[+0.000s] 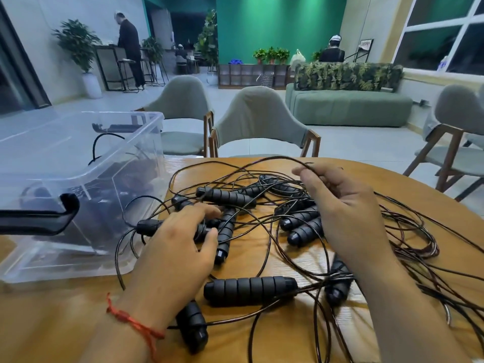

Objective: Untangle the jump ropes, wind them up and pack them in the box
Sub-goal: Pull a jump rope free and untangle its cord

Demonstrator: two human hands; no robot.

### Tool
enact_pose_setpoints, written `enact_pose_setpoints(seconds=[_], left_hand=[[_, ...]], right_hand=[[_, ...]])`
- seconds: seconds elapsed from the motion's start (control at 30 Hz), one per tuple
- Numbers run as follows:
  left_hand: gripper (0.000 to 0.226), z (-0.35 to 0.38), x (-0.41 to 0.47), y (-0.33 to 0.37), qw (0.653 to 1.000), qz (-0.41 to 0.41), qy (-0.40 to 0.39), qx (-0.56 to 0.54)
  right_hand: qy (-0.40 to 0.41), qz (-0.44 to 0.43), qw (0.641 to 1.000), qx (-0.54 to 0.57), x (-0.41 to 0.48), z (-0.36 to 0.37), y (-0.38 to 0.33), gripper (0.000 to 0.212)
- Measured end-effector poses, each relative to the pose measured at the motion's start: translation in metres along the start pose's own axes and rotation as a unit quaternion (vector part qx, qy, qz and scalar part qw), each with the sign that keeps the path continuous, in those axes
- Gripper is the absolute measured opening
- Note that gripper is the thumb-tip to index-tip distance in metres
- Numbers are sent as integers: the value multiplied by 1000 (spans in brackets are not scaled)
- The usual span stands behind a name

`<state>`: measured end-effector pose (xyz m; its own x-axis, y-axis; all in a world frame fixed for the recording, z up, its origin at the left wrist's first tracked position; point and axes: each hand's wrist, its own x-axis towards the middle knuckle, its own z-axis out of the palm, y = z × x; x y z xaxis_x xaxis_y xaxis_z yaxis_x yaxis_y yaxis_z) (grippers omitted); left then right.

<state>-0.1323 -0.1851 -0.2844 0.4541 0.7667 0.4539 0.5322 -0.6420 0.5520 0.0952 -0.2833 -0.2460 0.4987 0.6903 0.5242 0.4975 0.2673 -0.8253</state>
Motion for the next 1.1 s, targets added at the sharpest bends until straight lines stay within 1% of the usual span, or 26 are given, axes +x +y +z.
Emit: enact_pose_setpoints(seconds=[0.07, 0.17, 0.23, 0.27, 0.3, 0.33, 0.37, 0.43, 0.5, 0.53, 0.6, 0.63, 0.7, 0.73, 0.77, 0.83, 0.9, 1.03, 1.07, 1.1], left_hand=[[34, -1, 0, 2, 1000, 14, 14, -14], [26, -4, -5, 7, 994, 55, 68, -59], [26, -8, -10, 14, 983, 105, 119, -94], [31, -10, -12, 16, 978, 123, 135, -99], [39, -11, -11, 18, 977, 134, 137, -90], [46, -11, -11, 16, 981, 139, 119, -67], [47, -8, -7, 14, 986, 140, 82, -39], [35, -3, -1, 6, 994, 109, -1, 21], [24, 1, 0, -3, 994, 64, -69, 49], [23, 3, -1, -6, 993, 52, -87, 64], [20, 3, -2, -6, 990, 42, -105, 89], [20, 2, -2, -5, 989, 38, -111, 90], [18, 2, -1, -4, 989, 25, -123, 80], [18, 2, -1, -4, 989, 21, -127, 79], [17, 3, -1, -5, 988, 19, -127, 80], [17, 6, 0, -9, 989, 16, -121, 82], [21, 8, 1, -12, 990, 16, -110, 85], [23, 5, 3, -14, 992, -1, -96, 84], [24, 5, 3, -14, 992, 2, -96, 82], [25, 4, 3, -15, 992, 6, -97, 78]], right_hand=[[-52, -7, 999, 0, -4, 4, -3, 22], [-129, -2, 991, -21, -8, 11, 3, 30], [-189, -5, 978, -87, -12, 20, 11, 31], [-228, -11, 965, -128, -14, 28, 15, 31], [-261, -23, 950, -170, -16, 35, 20, 31], [-286, -35, 935, -207, -18, 43, 26, 32], [-294, -45, 926, -234, -19, 45, 31, 33], [-289, -45, 924, -248, -18, 46, 37, 34], [-258, -21, 936, -237, -13, 39, 39, 33], [-223, -5, 948, -227, -9, 34, 39, 33], [-125, 42, 967, -216, 0, 19, 38, 32], [-75, 71, 972, -213, 5, 11, 38, 33], [1, 124, 965, -232, 12, -7, 39, 37], [20, 146, 954, -263, 14, -15, 42, 38], [25, 165, 937, -306, 15, -22, 44, 40], [3, 207, 896, -394, 15, -31, 48, 47], [-31, 254, 863, -436, 15, -35, 52, 51], [-60, 352, 828, -431, 18, -43, 67, 52], [-72, 360, 821, -437, 18, -45, 70, 55], [-73, 355, 822, -439, 19, -46, 74, 56]])
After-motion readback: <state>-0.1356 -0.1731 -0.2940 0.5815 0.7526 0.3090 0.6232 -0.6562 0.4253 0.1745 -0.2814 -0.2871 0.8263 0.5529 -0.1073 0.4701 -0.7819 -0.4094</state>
